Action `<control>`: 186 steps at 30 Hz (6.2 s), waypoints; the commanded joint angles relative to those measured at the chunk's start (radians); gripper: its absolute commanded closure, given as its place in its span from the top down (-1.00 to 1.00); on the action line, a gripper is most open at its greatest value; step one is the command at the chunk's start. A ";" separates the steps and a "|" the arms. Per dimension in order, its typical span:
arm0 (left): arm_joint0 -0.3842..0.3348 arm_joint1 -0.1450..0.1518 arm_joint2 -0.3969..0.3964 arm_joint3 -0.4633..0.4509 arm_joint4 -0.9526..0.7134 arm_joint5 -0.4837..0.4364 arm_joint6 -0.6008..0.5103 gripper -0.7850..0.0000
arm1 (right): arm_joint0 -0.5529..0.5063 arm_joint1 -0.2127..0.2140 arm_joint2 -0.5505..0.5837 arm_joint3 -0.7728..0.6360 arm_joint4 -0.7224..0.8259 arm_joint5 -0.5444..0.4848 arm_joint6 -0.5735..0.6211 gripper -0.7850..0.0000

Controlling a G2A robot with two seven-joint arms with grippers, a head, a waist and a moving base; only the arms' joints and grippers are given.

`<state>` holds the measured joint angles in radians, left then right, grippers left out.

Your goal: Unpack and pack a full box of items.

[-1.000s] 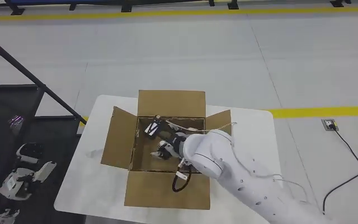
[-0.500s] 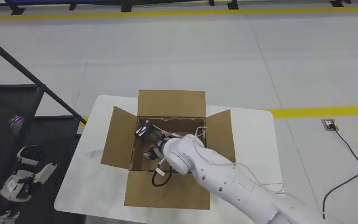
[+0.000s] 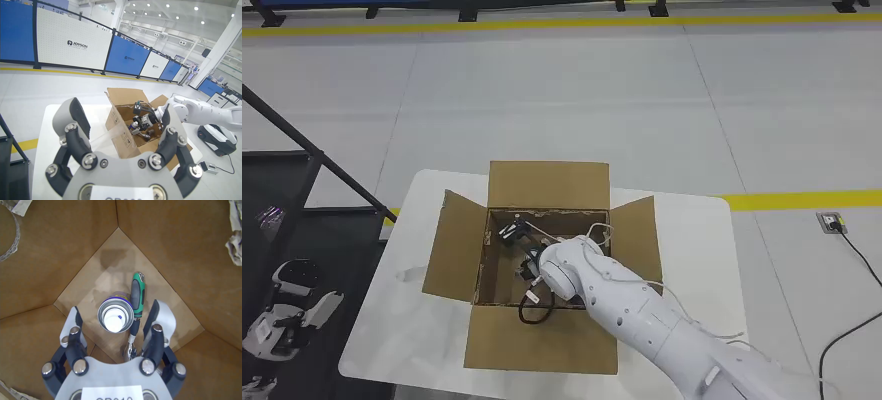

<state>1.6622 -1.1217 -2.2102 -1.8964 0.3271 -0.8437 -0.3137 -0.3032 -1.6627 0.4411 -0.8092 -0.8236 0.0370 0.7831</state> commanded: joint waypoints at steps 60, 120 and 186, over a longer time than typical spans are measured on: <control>0.000 0.000 0.000 0.000 0.000 0.000 0.000 1.00 | -0.861 0.304 1.152 -0.950 -0.591 -0.066 0.197 -1.00; 0.025 -0.011 0.050 0.014 0.216 0.054 0.125 1.00 | -0.101 0.093 0.175 -0.471 -0.255 0.021 0.294 1.00; 0.025 -0.011 0.050 0.014 0.216 0.054 0.125 1.00 | 0.080 -0.242 0.083 0.501 -0.133 0.026 0.054 -1.00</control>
<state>1.6869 -1.1327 -2.1607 -1.8823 0.5434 -0.7892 -0.1883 -0.2262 -1.9040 0.5216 -0.3079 -0.9599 0.0667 0.8391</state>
